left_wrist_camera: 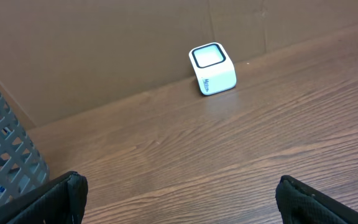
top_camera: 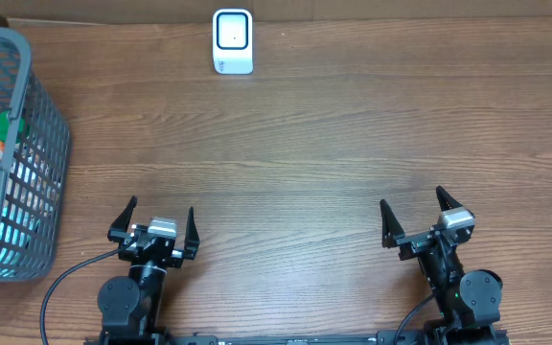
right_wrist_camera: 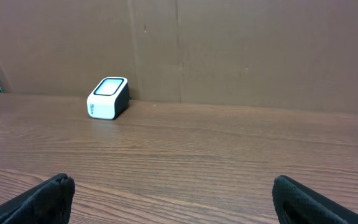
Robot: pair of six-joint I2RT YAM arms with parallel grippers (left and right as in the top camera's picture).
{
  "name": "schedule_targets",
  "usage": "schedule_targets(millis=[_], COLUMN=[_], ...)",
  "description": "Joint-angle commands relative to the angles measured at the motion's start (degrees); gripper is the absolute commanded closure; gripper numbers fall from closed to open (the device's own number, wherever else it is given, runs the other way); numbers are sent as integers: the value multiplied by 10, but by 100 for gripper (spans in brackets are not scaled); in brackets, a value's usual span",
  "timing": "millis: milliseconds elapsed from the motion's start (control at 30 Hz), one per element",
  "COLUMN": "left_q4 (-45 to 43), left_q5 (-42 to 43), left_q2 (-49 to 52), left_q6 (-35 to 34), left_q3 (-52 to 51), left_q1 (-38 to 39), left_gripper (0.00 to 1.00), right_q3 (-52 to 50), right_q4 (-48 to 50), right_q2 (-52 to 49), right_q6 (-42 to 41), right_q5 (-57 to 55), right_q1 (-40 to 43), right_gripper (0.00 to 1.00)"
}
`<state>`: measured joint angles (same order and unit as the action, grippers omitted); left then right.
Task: Scan the item barcode
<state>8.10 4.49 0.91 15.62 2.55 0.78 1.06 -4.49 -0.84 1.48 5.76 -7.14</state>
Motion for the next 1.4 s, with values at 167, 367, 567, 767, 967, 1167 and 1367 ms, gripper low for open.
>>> schedule_targets(millis=[167, 367, 567, 767, 967, 1167, 1367], left_q4=[-2, -7, -2, -15, -17, 19, 108], left_q5=[-4, -5, -4, 6, 40, 42, 50], left_q2=[-3, -3, -3, -3, -2, 49, 218], left_q6=[2, 15, 24, 9, -67, -84, -84], left_q3=[-5, -5, -5, -5, 9, 97, 284], left_q1=[4, 4, 4, 4, 4, 4, 4], left_gripper=[0, 0, 0, 0, 0, 0, 0], right_q3=[-6, -6, -6, -6, -6, -6, -6], right_q4=[3, 3, 3, 3, 3, 3, 3], right_q2=[7, 7, 7, 7, 7, 7, 7], right_q6=[1, 1, 1, 1, 1, 1, 1], right_q5=[3, 3, 3, 3, 3, 3, 3], right_q1=[1, 1, 1, 1, 1, 1, 1], right_gripper=[0, 0, 0, 0, 0, 0, 0])
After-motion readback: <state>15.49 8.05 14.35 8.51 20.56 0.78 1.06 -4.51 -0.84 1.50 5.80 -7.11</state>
